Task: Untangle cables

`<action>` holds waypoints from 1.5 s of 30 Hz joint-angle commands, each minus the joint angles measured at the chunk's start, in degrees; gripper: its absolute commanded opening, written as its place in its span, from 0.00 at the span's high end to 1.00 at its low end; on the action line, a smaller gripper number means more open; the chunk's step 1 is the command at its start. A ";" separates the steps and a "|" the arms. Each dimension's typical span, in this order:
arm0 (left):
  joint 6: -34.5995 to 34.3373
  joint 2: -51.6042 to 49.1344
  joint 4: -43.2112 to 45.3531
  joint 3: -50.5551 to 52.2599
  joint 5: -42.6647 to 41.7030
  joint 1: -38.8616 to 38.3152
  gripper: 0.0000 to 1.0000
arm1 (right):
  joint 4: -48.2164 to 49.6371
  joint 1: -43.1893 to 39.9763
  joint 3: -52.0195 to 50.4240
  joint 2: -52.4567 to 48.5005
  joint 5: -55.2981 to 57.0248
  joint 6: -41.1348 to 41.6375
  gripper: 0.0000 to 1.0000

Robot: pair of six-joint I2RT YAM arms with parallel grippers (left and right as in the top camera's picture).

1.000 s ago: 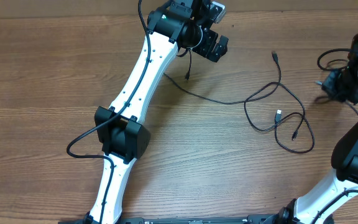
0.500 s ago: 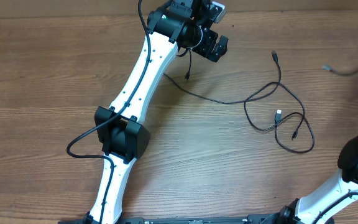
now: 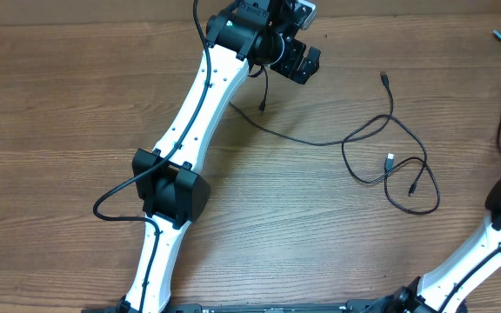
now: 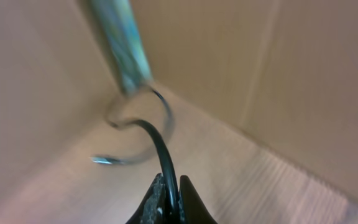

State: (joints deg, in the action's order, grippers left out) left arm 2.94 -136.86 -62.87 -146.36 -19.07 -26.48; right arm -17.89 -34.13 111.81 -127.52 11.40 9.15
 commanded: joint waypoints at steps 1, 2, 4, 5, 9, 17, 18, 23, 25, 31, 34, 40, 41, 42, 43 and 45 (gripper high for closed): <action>-1.09 2.51 0.74 -0.92 -0.02 0.57 0.00 | -2.21 -0.76 0.81 -2.40 1.01 -0.28 0.91; -1.55 2.51 0.90 -0.92 -0.04 0.57 0.00 | -2.99 -0.83 0.81 -2.43 1.01 -0.26 0.78; -1.86 2.51 1.18 -0.92 -0.04 0.57 0.00 | -4.61 -0.74 0.90 -1.68 0.96 -0.26 0.00; -1.86 2.51 1.25 -0.92 -0.04 0.57 0.00 | -5.29 -0.52 1.07 -1.14 0.96 -0.28 0.00; -1.88 2.51 1.25 -0.92 -0.11 0.57 0.00 | -11.04 0.98 2.58 2.93 -0.02 -0.28 0.00; -1.88 2.51 1.07 -0.92 -0.50 0.52 0.00 | -27.21 6.19 3.08 14.62 -9.20 -0.26 0.00; -1.88 2.51 0.96 -0.92 -0.50 0.52 0.00 | -29.00 6.93 3.08 15.89 -11.06 -0.26 0.00; -1.90 2.51 -0.15 -0.92 -0.50 0.52 0.01 | -38.34 11.80 3.08 20.76 -17.09 1.90 0.00; -2.16 2.51 -0.15 -0.92 -0.50 0.52 0.00 | -43.80 13.70 3.02 20.81 -17.07 4.52 0.00; -3.37 3.15 -0.46 -0.92 -1.31 0.76 0.00 | -55.15 18.27 -3.17 20.57 -16.55 10.86 0.00; -3.08 5.03 -1.05 -0.92 -1.46 1.05 0.01 | -55.47 18.69 -9.05 20.59 -15.50 19.23 0.00; -0.68 8.96 -3.98 -0.92 4.68 1.07 0.00 | -63.65 15.41 -13.66 22.91 -9.46 26.67 0.00; -0.11 9.38 -4.17 -0.92 5.64 1.07 0.00 | -65.40 14.97 -14.14 25.20 -6.21 26.77 0.00; 0.11 9.62 -4.22 -0.92 5.99 1.07 0.00 | -66.34 14.86 -14.82 27.96 -3.61 27.26 0.00; 0.13 9.79 -4.22 -0.92 5.97 1.07 0.01 | -66.40 14.88 -15.89 31.36 -2.10 27.32 0.00; 0.11 9.79 -4.22 -0.92 5.97 1.07 0.00 | -64.39 14.88 -18.95 38.16 -2.01 27.45 0.00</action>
State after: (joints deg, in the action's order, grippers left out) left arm 1.67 -129.08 -66.89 -146.39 -15.33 -25.50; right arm -83.57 -19.29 95.61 -103.02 3.42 33.93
